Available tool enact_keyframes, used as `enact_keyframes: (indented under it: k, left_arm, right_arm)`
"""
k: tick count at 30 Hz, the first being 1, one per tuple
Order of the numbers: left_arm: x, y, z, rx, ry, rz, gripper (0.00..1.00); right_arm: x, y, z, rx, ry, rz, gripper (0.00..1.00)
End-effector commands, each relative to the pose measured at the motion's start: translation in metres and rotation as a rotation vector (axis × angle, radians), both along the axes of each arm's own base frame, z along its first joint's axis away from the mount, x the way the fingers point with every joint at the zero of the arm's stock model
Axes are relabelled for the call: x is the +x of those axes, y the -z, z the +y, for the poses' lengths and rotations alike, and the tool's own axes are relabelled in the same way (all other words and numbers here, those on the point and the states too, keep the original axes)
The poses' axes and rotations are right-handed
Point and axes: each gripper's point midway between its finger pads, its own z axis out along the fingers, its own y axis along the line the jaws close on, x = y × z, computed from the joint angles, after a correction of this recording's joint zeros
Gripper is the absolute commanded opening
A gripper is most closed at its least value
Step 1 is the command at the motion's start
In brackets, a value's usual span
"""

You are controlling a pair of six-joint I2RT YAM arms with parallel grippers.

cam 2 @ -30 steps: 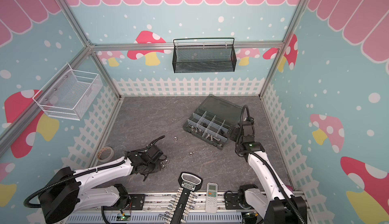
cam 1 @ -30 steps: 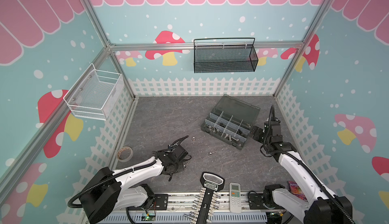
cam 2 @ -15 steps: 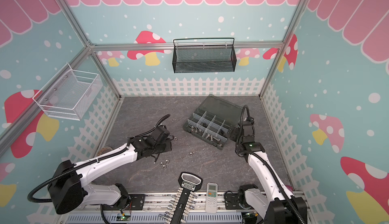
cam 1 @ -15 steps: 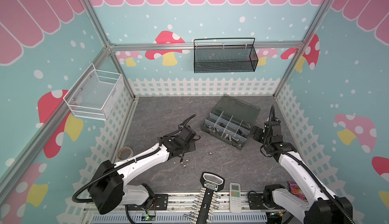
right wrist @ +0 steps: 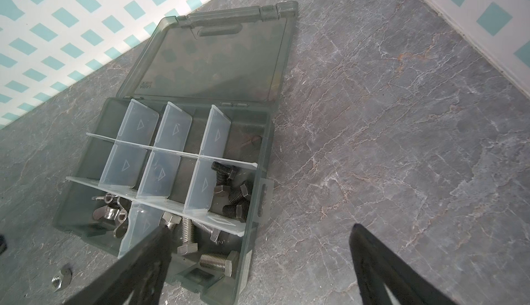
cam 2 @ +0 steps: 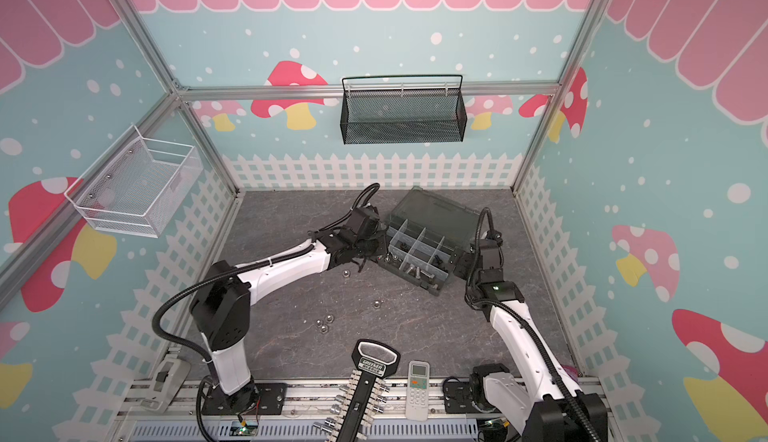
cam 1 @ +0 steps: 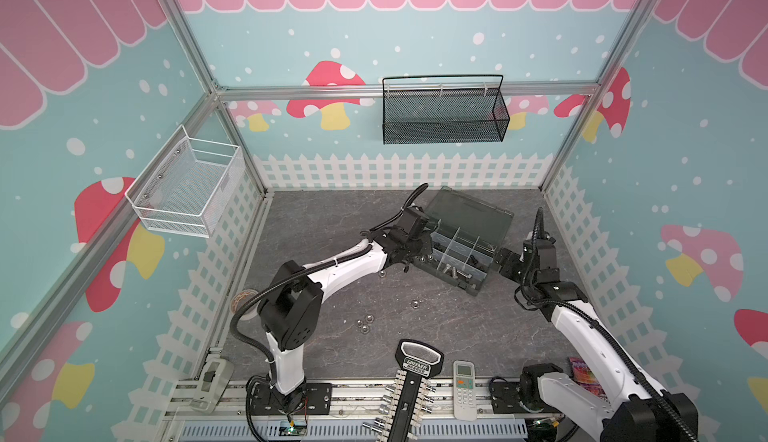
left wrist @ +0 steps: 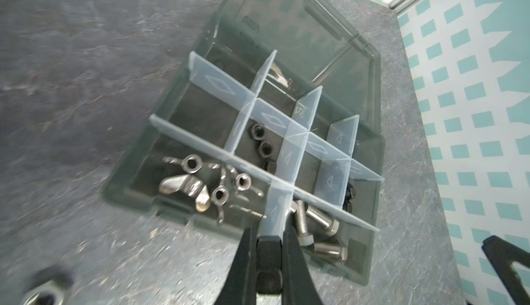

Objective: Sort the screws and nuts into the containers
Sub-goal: 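Carry the black nut with the left gripper over the organizer compartment, then open the left gripper to drop the nut into the black-nut compartment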

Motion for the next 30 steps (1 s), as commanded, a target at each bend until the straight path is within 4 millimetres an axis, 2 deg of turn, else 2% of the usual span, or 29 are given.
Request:
enact_keyframes:
  k: [1,9,19,30]
  left_arm:
    - [0.013,0.000,-0.027,-0.035,0.068,-0.008,0.02]
    - [0.037,0.030,-0.053,-0.007,0.089,0.031,0.06]
    - [0.047,0.049,-0.055,0.021,0.062,0.044,0.10]
    - [0.050,0.051,-0.047,0.052,0.033,0.034,0.11]
  right_arm:
    - [-0.001,-0.003,0.001,0.003,-0.013,-0.002,0.98]
    - [-0.002,-0.002,0.004,0.005,-0.031,0.005,0.98]
    - [-0.002,0.002,0.007,0.003,-0.055,0.015,0.98]
    - [-0.004,0.006,0.012,0.006,-0.092,0.026,0.98]
